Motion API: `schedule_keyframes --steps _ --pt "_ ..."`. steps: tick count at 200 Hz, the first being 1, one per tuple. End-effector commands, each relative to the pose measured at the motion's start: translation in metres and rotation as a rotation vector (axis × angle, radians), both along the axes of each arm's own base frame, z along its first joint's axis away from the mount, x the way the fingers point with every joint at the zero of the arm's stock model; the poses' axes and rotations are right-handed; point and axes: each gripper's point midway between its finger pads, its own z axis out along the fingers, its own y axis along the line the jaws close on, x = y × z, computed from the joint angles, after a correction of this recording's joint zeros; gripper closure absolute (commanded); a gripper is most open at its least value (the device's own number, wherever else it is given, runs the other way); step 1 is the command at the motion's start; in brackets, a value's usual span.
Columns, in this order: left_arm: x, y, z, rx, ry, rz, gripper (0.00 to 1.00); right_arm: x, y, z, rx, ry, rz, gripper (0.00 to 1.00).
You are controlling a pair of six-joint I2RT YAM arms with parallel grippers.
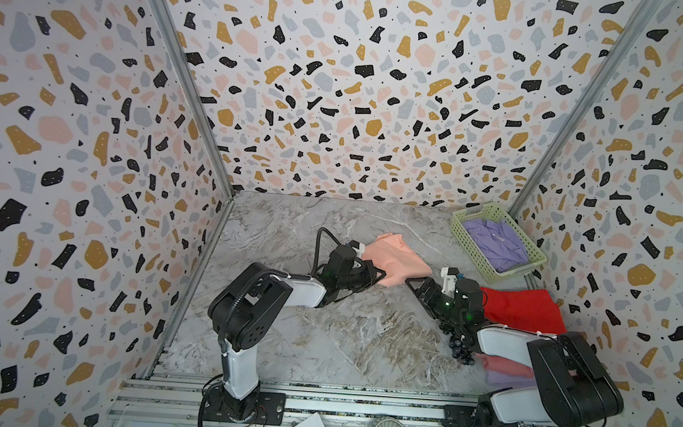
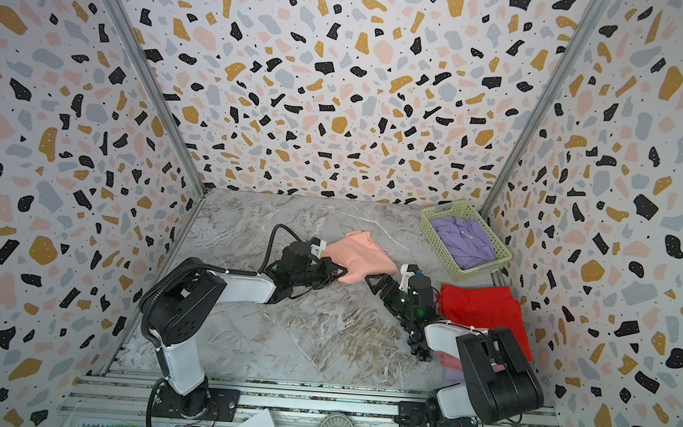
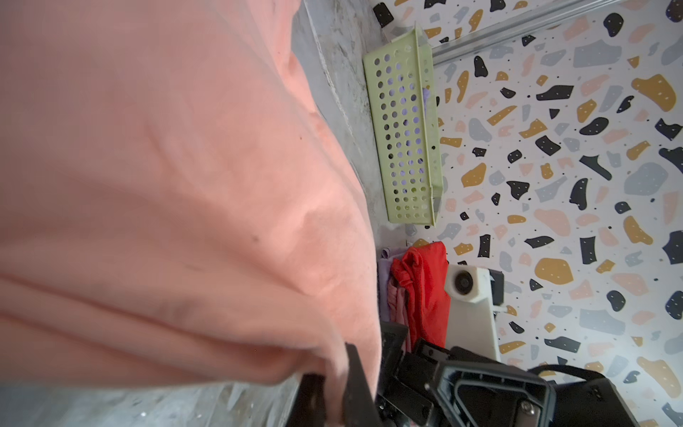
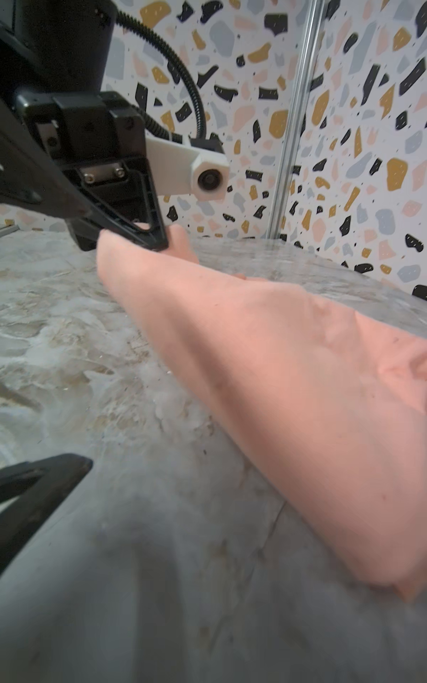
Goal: Fold and stack the t-shirts
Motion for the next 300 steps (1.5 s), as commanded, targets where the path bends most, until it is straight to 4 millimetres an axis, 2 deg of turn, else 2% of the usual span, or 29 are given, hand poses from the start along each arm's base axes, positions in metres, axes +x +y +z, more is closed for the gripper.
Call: schedule_keyframes --steps 1,37,86,102,122,141,149,157,168,177,190,217,252,277,300 --pt "-0.005 -0.017 0.027 -0.075 -0.038 -0.048 1.00 0.013 0.013 0.018 0.146 -0.028 0.010 0.01" --pt "-0.012 -0.021 0.029 -0.083 -0.031 -0.071 1.00 0.018 0.014 0.005 0.218 0.009 -0.041 0.01" --pt "-0.036 -0.030 0.024 -0.078 -0.006 -0.143 1.00 0.028 0.018 -0.011 0.248 0.066 -0.076 0.00" --pt "-0.046 -0.030 0.019 -0.063 0.002 -0.172 1.00 0.031 0.020 -0.016 0.250 0.072 -0.073 0.07" --pt "-0.059 -0.021 0.007 -0.013 0.011 -0.200 1.00 0.031 0.017 -0.025 0.228 0.074 -0.088 0.24" --pt "-0.068 -0.013 -0.003 0.054 0.004 -0.229 0.95 0.030 0.016 -0.032 0.169 0.084 -0.070 0.62" --pt "-0.071 -0.009 -0.007 0.089 -0.001 -0.243 0.89 0.029 0.016 -0.035 0.130 0.087 -0.061 0.77" --pt "-0.073 -0.004 -0.010 0.128 -0.010 -0.248 0.78 0.029 0.014 -0.038 0.078 0.096 -0.055 0.87" --pt "-0.073 0.005 -0.016 0.210 -0.042 -0.249 0.63 0.029 0.009 -0.044 -0.018 0.108 -0.047 0.93" --pt "-0.074 0.014 -0.020 0.275 -0.056 -0.248 0.55 0.030 0.006 -0.043 -0.095 0.105 -0.037 0.96" --pt "-0.072 0.027 -0.023 0.362 -0.083 -0.233 0.49 0.028 -0.001 -0.040 -0.202 0.099 -0.021 0.98" --pt "-0.062 0.049 -0.015 0.486 -0.152 -0.174 0.40 0.022 -0.015 -0.034 -0.383 0.090 0.012 0.98" --pt "-0.038 0.071 0.013 0.536 -0.249 -0.058 0.30 0.008 -0.030 -0.024 -0.496 0.065 0.034 0.98" --pt "-0.025 0.082 0.036 0.531 -0.312 -0.011 0.29 0.005 -0.039 -0.007 -0.575 0.022 0.048 0.98" --pt "-0.020 0.093 0.043 0.541 -0.334 0.016 0.29 -0.002 -0.049 -0.002 -0.643 0.028 0.054 0.98"
